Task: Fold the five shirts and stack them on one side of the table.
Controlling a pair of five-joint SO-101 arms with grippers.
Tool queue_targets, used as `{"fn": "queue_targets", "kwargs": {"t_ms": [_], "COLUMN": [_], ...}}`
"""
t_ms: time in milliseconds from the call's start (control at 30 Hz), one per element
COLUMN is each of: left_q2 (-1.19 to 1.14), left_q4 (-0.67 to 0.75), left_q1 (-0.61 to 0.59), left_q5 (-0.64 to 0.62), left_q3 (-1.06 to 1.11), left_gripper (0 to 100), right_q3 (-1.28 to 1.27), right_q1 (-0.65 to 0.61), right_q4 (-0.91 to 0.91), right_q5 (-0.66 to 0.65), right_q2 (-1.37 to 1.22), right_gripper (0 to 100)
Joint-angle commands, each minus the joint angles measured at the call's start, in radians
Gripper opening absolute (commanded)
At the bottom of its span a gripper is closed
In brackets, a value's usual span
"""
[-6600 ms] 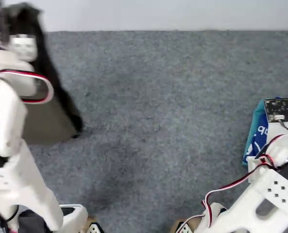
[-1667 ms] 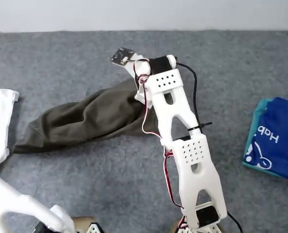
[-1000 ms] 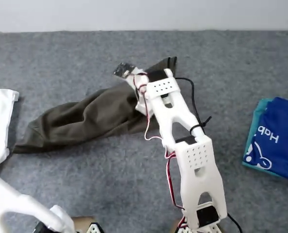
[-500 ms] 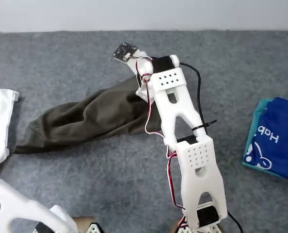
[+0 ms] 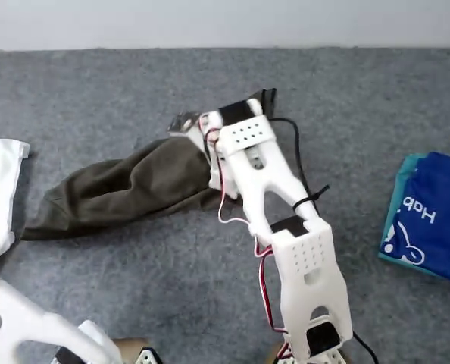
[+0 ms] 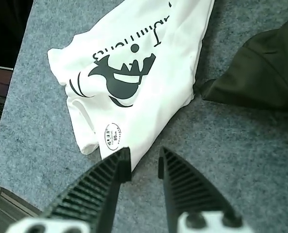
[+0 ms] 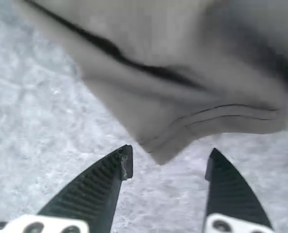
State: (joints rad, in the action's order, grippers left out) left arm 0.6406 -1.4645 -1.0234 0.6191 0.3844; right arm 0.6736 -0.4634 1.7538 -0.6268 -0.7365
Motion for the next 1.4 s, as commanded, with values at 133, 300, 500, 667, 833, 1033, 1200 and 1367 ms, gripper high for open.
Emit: {"fn": "queue_targets", "kwargs": {"t_ms": [133,300,500,667,833,1033,1200,1367], "left_q2": [0.023,0.025,0.025,0.025,0.025,0.025,0.025,0.025], "left_q4": [0.003,0.000,-0.003,-0.003,-0.003,-0.005,-0.005,-0.015], "left_q1": [0.000,-0.005,-0.005,-0.006,0.000,0.003,0.003,0.005], "left_q5": [-0.017,-0.017,-0.017,-0.017,-0.015,-0.015,-0.015,-0.017], "left_q3": [-0.005,-0.005,-0.005,-0.007,-0.007,-0.007,-0.007,-0.008], "left_gripper": [10,10,10,10,10,10,10,10], "right_q3": [-0.011,-0.011,-0.011,0.005,0.112,0.118,-0.121,-0.460], "right_q1": [-0.059,-0.044,-0.022,-0.022,-0.007,0.045,0.110,0.170], "right_q4": [0.039,-0.054,-0.197,-0.189,-0.024,0.047,0.047,0.045], "right_q5": [-0.064,-0.068,-0.068,-0.064,-0.063,-0.061,-0.068,-0.140], "right_q2": [-0.013,-0.070,-0.143,-0.128,-0.059,0.091,0.329,0.631], "right_gripper": [26.2,26.2,25.6,3.2,0.6,0.9,0.9,0.9]}}
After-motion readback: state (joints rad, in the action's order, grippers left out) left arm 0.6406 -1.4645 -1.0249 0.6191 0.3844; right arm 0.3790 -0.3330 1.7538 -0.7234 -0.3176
